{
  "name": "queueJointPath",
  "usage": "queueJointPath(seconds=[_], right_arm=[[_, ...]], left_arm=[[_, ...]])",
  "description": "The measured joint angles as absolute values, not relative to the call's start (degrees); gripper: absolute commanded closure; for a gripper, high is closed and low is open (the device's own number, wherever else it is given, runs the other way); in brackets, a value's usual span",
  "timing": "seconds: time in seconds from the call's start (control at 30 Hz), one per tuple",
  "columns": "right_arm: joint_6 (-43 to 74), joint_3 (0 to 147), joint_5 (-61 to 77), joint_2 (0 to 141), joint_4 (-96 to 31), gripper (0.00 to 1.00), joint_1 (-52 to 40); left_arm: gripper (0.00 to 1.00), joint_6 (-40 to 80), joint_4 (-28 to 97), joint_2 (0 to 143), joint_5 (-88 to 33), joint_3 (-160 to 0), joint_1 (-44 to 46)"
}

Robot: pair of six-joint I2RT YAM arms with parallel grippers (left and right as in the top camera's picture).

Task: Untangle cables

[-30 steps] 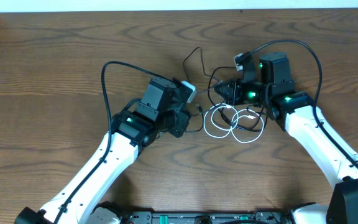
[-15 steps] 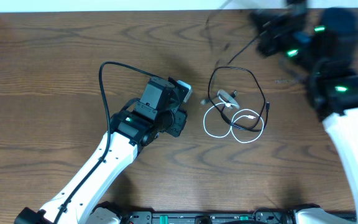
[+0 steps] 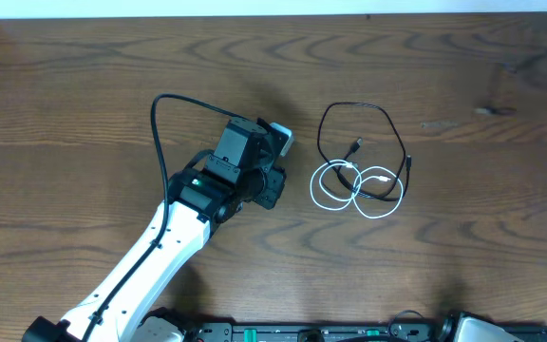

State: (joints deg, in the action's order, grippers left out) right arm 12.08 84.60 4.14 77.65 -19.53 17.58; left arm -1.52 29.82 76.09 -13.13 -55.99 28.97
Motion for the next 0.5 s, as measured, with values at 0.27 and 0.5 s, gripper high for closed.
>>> queueJointPath(seconds=[0.27, 0.5], right_arm=[[7.88, 84.62, -2.94, 84.07, -26.68, 0.99, 25.91], [6.96, 84.60, -5.63, 91.77, -30.48, 0.99, 30.17]], left_arm=[[0.70, -0.86, 30.11, 76.09, -13.15, -55.99, 28.97], [0.70, -0.19, 30.92, 76.09, -13.15, -55.99, 28.97]])
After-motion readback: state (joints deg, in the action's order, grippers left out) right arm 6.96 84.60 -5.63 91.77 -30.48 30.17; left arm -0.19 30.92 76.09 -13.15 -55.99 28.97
